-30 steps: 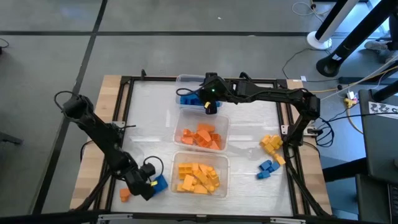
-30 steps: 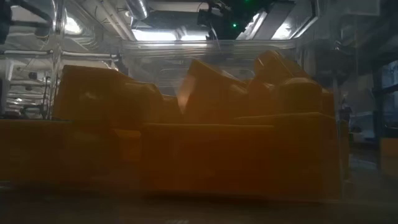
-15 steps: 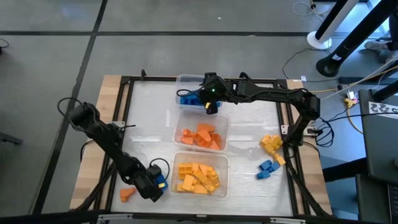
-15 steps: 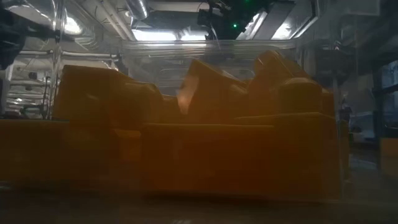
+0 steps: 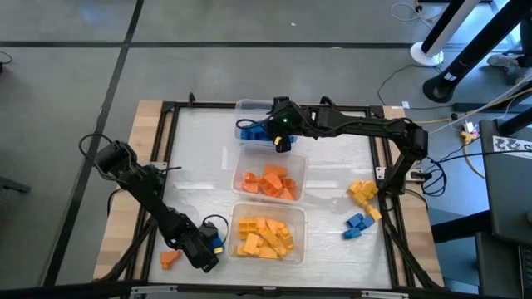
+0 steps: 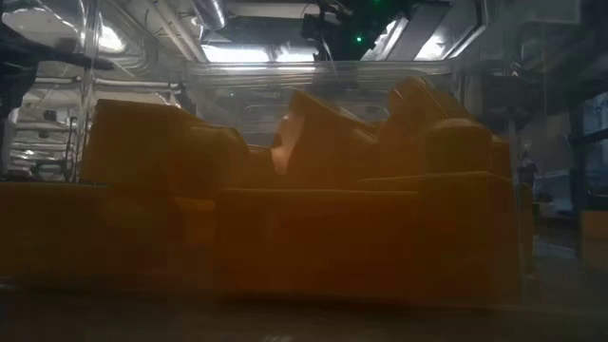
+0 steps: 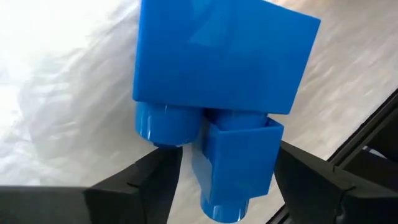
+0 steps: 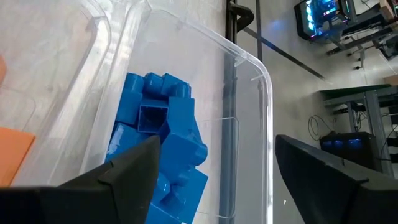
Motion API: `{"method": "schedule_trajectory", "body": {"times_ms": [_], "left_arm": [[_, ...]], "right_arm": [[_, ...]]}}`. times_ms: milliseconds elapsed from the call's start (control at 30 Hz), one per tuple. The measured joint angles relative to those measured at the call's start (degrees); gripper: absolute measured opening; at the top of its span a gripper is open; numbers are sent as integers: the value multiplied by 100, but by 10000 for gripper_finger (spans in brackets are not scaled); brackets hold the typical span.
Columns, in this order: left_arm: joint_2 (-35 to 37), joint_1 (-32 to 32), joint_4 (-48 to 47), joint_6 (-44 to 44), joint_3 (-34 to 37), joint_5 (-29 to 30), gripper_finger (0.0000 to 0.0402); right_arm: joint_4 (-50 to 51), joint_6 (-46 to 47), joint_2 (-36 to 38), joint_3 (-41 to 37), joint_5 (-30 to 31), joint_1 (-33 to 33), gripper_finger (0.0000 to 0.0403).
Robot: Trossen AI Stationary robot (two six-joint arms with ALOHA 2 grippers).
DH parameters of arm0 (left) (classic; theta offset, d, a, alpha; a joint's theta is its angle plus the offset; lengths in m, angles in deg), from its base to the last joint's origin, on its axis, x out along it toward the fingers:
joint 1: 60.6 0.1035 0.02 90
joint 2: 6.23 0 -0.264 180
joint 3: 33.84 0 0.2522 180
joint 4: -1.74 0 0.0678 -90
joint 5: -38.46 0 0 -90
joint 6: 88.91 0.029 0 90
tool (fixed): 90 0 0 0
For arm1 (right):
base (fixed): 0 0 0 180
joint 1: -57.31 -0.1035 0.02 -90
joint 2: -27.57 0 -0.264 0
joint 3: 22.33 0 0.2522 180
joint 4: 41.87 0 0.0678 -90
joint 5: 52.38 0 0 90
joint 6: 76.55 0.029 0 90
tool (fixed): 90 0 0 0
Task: Sort blocks
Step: Put the blue game piece into the top transparent bin
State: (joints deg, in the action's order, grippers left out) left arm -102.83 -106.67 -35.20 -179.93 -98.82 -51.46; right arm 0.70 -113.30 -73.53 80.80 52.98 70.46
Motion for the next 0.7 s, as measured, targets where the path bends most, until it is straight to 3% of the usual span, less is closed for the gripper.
{"method": "schedule_trajectory", "body": {"times_ms": [100, 300, 533, 700], "left_arm": [[0, 0, -35, -3, 0, -8, 212], [284, 0, -138, 137, 24, -13, 119], [1059, 121, -596, 148, 28, -924, 119], [1630, 267, -968, 156, 27, -1078, 119]], "right_arm": [[-1, -2, 0, 0, -1, 0, 314], [-3, -4, 0, 0, -1, 0, 314], [-1, -4, 0, 0, -1, 0, 314], [1, -4, 0, 0, -1, 0, 314]]}}
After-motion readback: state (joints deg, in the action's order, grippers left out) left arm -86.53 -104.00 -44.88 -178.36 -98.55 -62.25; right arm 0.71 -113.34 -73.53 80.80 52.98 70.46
